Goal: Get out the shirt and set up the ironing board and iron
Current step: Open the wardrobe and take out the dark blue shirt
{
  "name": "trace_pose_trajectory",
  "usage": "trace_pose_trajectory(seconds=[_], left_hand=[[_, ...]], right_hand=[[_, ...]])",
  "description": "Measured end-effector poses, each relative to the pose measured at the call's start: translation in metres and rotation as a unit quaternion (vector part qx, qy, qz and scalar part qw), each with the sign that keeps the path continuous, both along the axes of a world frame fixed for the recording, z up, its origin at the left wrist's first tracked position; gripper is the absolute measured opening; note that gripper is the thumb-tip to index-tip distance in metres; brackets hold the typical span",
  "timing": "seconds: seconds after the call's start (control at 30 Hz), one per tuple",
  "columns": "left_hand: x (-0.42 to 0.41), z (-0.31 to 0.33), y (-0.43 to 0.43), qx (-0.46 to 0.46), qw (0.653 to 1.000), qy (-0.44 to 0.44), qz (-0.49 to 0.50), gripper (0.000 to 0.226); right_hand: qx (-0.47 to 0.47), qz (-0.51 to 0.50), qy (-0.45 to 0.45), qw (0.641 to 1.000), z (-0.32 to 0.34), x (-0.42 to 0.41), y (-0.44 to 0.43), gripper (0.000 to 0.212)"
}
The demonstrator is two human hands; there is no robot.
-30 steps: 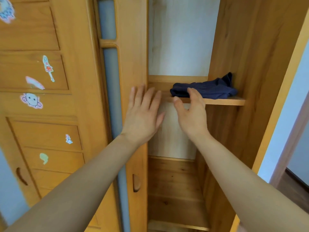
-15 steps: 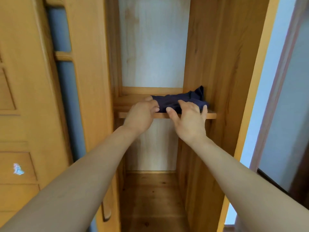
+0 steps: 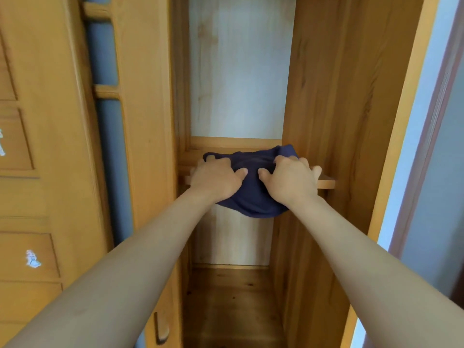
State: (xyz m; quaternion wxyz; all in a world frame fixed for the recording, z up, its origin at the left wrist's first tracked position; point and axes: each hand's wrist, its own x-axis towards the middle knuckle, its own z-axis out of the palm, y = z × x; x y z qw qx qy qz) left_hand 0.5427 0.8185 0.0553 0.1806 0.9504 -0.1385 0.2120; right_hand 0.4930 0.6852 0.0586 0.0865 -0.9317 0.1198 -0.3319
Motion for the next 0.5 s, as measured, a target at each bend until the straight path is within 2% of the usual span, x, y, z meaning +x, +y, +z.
trace_pose_trajectory(seconds=[0.1, 0.17, 0.23, 0.3, 0.37, 0.43, 0.5], left_hand=[[-0.006, -0.002, -0.004, -0.064, 0.989, -0.135, -0.015, 0.035], [-0.006, 0.003, -0.005, -0.116, 0.982, -0.149, 0.009, 0.039], [0.001, 0.011, -0.006, -0.11, 0.987, -0.088, 0.074, 0.05], [0.004, 0.015, -0.007, -0.064, 0.991, 0.027, 0.118, 0.069], [0.005, 0.017, -0.009, -0.075, 0.989, 0.072, 0.107, 0.066], [0.003, 0.018, -0.011, -0.18, 0.979, 0.071, 0.056, 0.047], [0.003, 0.017, -0.01, -0.314, 0.945, 0.086, -0.007, 0.034]], right_hand=[[-0.015, -0.017, -0.03, 0.999, 0.005, -0.003, 0.0, 0.033], [-0.009, -0.029, -0.035, 0.999, 0.011, -0.002, 0.0, 0.043], [0.032, -0.02, -0.017, 0.999, 0.019, 0.004, -0.001, 0.058], [0.09, -0.009, 0.04, 0.995, 0.024, 0.012, -0.004, 0.066], [0.117, -0.004, 0.089, 0.989, 0.024, 0.02, -0.009, 0.063], [0.123, -0.002, 0.083, 0.989, 0.02, 0.023, -0.012, 0.058], [0.129, -0.001, 0.074, 0.989, 0.018, 0.022, -0.011, 0.059]])
